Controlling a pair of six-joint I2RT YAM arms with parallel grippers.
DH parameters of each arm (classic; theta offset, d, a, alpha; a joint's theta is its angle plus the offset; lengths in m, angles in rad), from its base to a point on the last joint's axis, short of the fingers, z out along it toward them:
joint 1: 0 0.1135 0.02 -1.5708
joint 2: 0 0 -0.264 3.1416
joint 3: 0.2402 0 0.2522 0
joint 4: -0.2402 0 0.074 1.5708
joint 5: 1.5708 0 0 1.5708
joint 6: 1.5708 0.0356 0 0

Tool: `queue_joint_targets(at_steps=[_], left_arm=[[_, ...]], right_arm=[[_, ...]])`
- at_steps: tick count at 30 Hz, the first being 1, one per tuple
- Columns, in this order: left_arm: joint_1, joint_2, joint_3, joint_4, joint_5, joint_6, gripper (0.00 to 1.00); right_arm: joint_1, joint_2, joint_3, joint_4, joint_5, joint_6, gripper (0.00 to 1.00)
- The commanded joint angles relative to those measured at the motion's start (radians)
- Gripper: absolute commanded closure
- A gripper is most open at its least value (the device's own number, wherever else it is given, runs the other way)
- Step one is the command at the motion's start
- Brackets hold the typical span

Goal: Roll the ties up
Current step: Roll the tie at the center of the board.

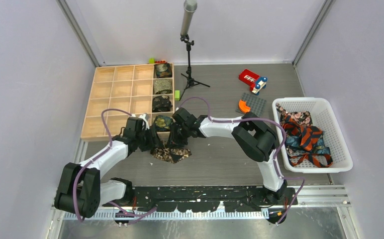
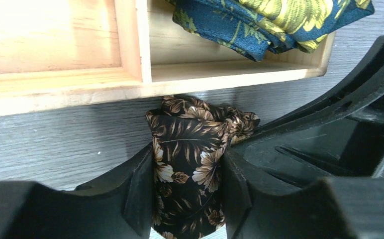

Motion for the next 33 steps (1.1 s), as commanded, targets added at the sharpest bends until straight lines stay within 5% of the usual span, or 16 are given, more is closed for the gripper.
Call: queue_joint_targets(at_steps=[1, 11, 24, 33], left_arm=[[-0.006, -0.024, -0.031, 0.075, 0.095, -0.054, 0.58], [-0.008, -0.125, -0.078, 0.048, 0.045, -0.122, 0.86], [-0.009, -0.398, -0.14, -0.052, -0.124, -0.223, 0.95], [-0.009, -0.428, -0.172, -0.036, -0.105, -0.24, 0.96]], right_arm=[[0.005, 0.021, 0.024, -0.01, 0.024, -0.019, 0.72], [0.01, -0.037, 0.064, -0.084, 0.043, -0.056, 0.7], [0.108, -0.268, -0.103, -0.1, 0.22, -0.054, 0.57], [0.13, -0.123, -0.096, 0.004, 0.201, -0.042, 0.65]])
